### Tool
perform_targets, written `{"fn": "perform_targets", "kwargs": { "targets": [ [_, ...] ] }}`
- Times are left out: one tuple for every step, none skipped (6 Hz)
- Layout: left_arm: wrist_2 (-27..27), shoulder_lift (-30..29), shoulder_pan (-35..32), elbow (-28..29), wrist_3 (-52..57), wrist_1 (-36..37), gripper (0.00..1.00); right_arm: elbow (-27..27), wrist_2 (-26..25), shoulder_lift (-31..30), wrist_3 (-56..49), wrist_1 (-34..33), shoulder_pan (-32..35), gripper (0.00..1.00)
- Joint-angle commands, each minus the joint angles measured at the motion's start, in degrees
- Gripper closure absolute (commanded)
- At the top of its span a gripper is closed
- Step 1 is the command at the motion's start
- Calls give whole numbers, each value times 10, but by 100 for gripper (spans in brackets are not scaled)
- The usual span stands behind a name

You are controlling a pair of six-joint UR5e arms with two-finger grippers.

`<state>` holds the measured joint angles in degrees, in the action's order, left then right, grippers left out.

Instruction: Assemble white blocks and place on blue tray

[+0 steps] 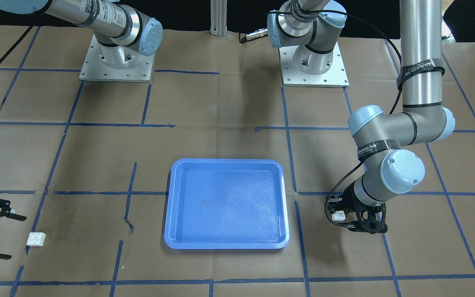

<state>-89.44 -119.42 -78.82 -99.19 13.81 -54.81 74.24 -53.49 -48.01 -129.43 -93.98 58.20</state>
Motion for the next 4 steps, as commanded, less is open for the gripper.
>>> {"fn": "perform_targets", "kwargs": {
  "targets": [
    [-8,12,3,12,-6,-8,100,1,-2,26,-25,-2,0,0],
    [-10,28,-12,35,-38,-59,100,2,-5,32,-25,-2,0,0],
    [-9,44,-57,48,-87,-78,100,17,-14,32,-24,-2,0,0],
    [-7,43,-115,53,-156,-79,100,25,-20,32,-21,-2,0,1]
  ]
}}
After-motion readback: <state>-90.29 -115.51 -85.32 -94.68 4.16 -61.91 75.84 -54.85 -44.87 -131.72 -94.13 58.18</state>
